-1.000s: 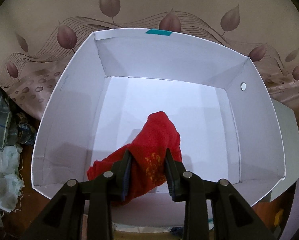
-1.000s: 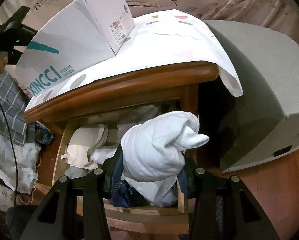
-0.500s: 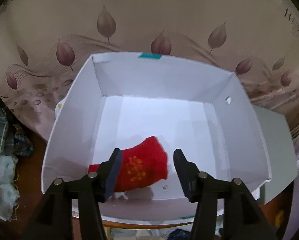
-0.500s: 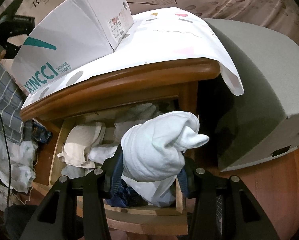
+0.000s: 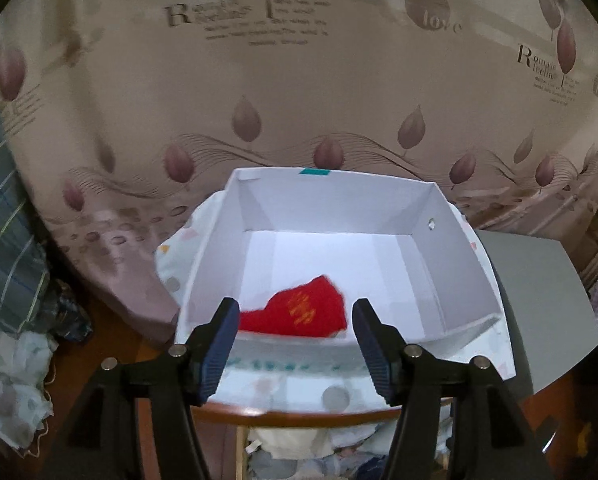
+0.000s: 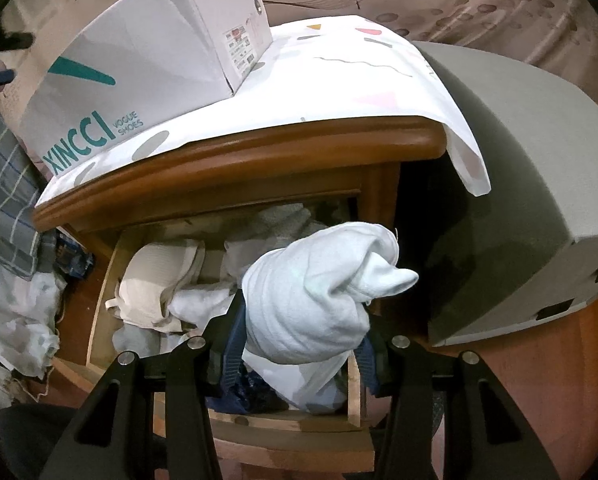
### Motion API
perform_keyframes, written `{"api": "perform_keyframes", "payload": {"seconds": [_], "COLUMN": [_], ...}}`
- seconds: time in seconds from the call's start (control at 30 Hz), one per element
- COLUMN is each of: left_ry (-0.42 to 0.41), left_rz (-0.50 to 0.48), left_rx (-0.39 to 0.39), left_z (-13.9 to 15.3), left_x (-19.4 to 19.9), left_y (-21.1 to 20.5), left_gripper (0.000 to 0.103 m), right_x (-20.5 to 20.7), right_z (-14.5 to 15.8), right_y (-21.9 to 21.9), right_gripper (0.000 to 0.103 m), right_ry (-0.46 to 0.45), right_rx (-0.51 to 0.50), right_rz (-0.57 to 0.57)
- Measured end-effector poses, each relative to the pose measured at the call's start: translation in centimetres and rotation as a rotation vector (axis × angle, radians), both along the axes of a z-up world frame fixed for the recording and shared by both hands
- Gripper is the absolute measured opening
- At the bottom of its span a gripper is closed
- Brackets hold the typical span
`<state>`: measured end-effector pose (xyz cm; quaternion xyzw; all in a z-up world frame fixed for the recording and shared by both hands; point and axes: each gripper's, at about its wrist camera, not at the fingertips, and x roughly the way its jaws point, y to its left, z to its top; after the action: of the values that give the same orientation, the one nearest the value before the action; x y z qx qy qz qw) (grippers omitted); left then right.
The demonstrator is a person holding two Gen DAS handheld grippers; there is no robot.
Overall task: Take underwear out of drawer
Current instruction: 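Carry the white underwear into the white box with the right tool while the left tool withdraws toward the drawer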
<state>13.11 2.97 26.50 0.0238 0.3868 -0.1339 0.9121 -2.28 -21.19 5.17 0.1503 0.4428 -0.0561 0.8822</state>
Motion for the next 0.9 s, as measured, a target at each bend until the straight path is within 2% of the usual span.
{"api": "perform_keyframes", "payload": {"seconds": [0.13,0.27,0.33,0.5,0.6,0.7,0.8,0.9], "left_ry": [-0.013,-0.049,-0.051,0.014,0.024,0.085,0.112,0.119], "left_rz": [0.054,0.157,0.222,0.373,0.434,0.491,0.525,0.529], "left_rx": [0.003,0.021,0.039,0.083,0.128,0.088,0.052,0.072], "left_z": [-1.3,-3.2,-4.9,-10.7,-13.5,-16.6,-18.8,-20.1], "left_x": [-2.2,-4.4,-5.5,-6.3,-6.5,-6.3,-6.5,-6.7], "left_y": [2.7,6.0,7.9,11.6,12.5,13.6,14.2,14.4], "left_gripper": [0.06,0.06,0.06,0.06,0.06,0.06,0.06,0.06], "right_x": [0.1,0.1,0.0,0.2,0.3,0.4,0.7,1.2], "right_z": [-0.1,0.2,0.4,1.2,2.9,5.6,8.3,11.4], "right_y": [0.4,0.7,0.7,0.2,-0.4,-0.6,-0.8,-0.7], "right_gripper": [0.044,0.044,0.044,0.044,0.044,0.044,0.044,0.044], "right_ry": [0.006,-0.005,-0.01,0.016,0.007,-0.014,-0.03,-0.053], "right_rx": [-0.025,-0.043,-0.031,-0.03,-0.012,-0.023,-0.03,-0.06], "right_rz": [0.009,0.019,0.025,0.031,0.029,0.047,0.066,0.09]}}
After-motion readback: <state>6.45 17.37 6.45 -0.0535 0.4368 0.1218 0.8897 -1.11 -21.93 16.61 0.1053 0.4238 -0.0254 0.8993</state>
